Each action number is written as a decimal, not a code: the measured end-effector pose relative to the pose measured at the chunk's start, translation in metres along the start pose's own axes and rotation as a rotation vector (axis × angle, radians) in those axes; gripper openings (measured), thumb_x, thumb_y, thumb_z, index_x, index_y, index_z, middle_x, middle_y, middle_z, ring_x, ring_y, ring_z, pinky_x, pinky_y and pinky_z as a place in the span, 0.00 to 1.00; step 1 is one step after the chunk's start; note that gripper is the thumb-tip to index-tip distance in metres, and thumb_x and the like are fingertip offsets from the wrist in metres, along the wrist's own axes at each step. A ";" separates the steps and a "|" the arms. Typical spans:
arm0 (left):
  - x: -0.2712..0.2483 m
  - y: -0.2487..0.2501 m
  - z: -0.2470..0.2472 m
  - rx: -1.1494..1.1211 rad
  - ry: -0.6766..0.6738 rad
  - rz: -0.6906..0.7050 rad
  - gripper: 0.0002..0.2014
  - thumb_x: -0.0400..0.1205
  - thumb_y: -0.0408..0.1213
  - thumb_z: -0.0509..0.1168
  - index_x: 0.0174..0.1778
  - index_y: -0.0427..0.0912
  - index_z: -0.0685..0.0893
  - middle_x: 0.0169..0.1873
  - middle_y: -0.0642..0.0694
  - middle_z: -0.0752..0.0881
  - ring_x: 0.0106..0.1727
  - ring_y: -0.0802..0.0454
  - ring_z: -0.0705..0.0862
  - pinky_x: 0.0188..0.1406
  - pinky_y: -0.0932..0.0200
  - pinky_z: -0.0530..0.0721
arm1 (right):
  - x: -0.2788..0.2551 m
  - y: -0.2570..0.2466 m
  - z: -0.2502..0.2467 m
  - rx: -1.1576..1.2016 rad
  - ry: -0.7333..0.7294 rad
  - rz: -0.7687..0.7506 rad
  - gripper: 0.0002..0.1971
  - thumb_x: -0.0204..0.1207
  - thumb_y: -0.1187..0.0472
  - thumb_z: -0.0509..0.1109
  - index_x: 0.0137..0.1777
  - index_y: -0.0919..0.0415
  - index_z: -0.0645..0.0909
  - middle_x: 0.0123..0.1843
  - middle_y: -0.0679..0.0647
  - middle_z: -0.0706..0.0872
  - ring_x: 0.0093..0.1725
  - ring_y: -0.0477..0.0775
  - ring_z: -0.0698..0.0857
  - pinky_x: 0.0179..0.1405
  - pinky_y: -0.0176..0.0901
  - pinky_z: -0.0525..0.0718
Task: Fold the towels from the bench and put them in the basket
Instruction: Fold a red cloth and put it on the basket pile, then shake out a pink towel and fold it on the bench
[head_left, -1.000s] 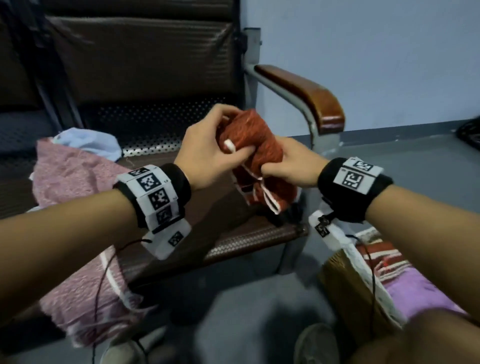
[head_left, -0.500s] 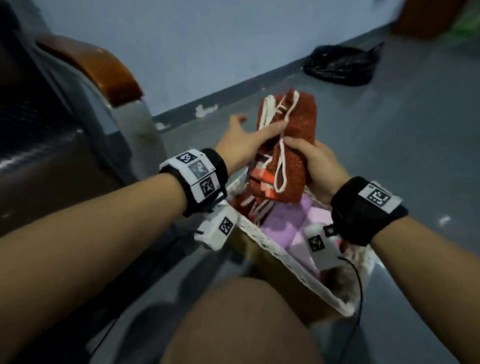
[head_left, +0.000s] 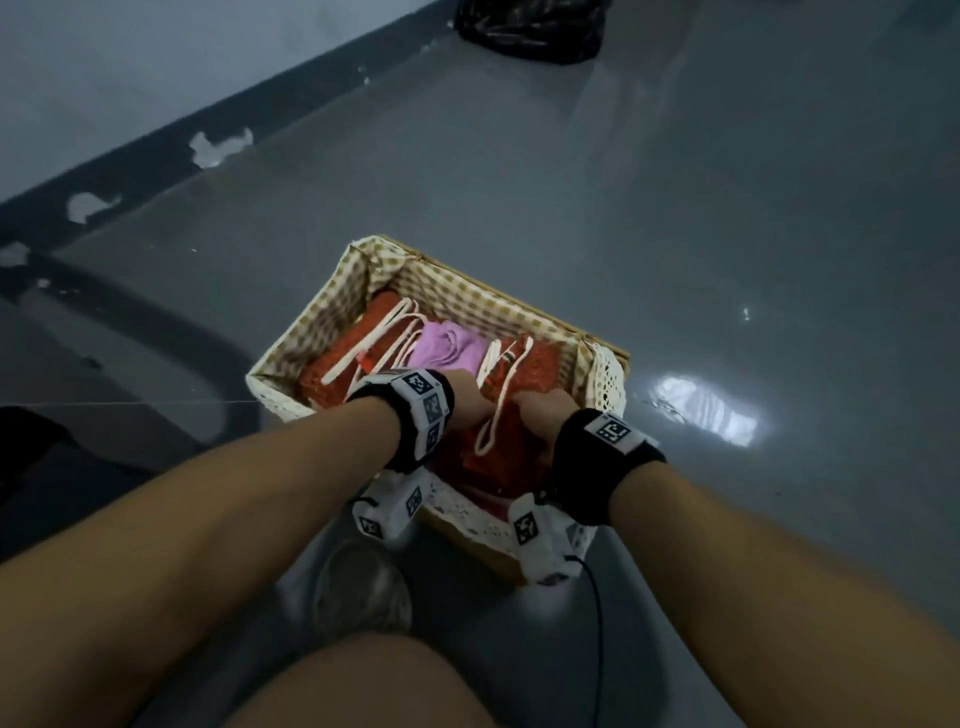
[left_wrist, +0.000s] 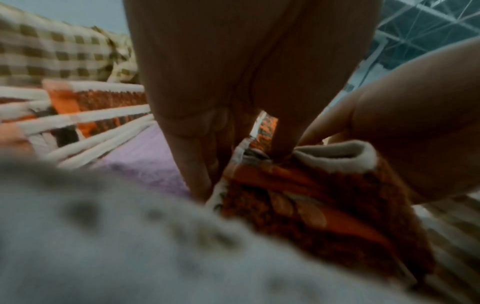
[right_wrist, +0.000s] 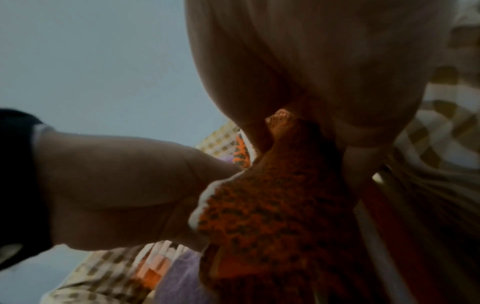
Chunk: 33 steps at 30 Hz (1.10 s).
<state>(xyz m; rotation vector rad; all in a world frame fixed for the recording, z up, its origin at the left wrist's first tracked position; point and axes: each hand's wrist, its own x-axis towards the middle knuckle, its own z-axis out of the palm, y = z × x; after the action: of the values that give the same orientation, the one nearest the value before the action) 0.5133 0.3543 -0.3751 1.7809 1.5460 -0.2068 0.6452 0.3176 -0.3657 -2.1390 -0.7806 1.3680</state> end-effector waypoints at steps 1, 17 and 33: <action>0.002 0.000 0.003 0.045 0.002 0.013 0.22 0.85 0.54 0.63 0.59 0.38 0.85 0.59 0.33 0.86 0.58 0.38 0.84 0.52 0.54 0.76 | 0.006 0.004 0.003 -0.074 0.011 -0.007 0.22 0.84 0.58 0.64 0.73 0.71 0.77 0.73 0.67 0.81 0.70 0.68 0.82 0.70 0.53 0.81; -0.062 -0.021 -0.078 -0.243 0.161 0.072 0.15 0.83 0.45 0.69 0.56 0.37 0.88 0.50 0.39 0.92 0.47 0.44 0.92 0.44 0.56 0.89 | -0.053 -0.070 -0.002 -0.541 0.142 -0.306 0.35 0.72 0.39 0.68 0.70 0.65 0.79 0.69 0.67 0.83 0.65 0.68 0.84 0.62 0.50 0.84; -0.408 -0.275 -0.170 -0.176 0.883 -0.220 0.11 0.82 0.44 0.69 0.59 0.50 0.87 0.45 0.55 0.89 0.47 0.56 0.87 0.48 0.61 0.79 | -0.328 -0.198 0.284 -0.892 -0.850 -1.202 0.08 0.82 0.61 0.68 0.54 0.62 0.87 0.45 0.55 0.90 0.40 0.50 0.88 0.32 0.30 0.83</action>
<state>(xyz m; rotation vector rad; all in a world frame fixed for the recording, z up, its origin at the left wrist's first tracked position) 0.1018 0.1369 -0.1408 1.6299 2.2726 0.6847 0.2328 0.2606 -0.1327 -0.8310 -2.7712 1.1854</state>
